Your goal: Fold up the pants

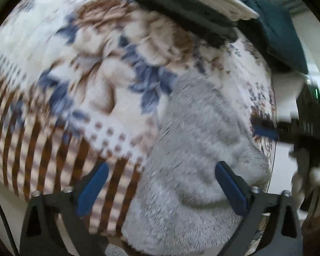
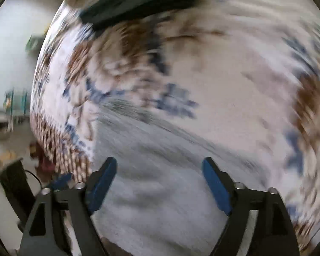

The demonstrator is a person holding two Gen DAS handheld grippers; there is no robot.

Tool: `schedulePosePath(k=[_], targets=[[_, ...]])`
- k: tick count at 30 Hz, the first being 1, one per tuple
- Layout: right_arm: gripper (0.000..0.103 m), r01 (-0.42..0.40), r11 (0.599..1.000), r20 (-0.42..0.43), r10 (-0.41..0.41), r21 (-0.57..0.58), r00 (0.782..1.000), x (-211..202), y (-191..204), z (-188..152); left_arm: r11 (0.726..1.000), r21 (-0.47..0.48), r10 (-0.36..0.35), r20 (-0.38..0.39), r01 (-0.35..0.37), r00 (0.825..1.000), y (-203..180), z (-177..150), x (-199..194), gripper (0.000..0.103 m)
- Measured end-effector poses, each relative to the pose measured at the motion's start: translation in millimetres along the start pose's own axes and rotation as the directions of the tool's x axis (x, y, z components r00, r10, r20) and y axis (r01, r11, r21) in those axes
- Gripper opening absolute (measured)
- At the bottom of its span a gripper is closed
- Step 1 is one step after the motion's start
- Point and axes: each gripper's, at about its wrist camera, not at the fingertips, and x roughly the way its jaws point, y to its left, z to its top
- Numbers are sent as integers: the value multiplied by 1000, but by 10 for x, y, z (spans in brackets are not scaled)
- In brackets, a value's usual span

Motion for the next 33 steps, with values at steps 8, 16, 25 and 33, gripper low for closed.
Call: schedulePosePath(k=[8,16,25,33], targets=[[94,-81,954,62,65,289,996,0,-1121,-1178,991,128,-17,-138,34,990,-256,111,646,103],[94,-175,906,214,96,385,972,-332,-1398,-1473,992,126,2,-176,21,984,-317,57,702,103],[36,-98,926,164,39,365,986,27,-1503,-872,981,190,54,-152,-25,987,-488,73,683,102],[51,-58,954,160,11,294,987,-7,-1423,-506,987,151,72,-146,-50,987,-333,94,717,102]])
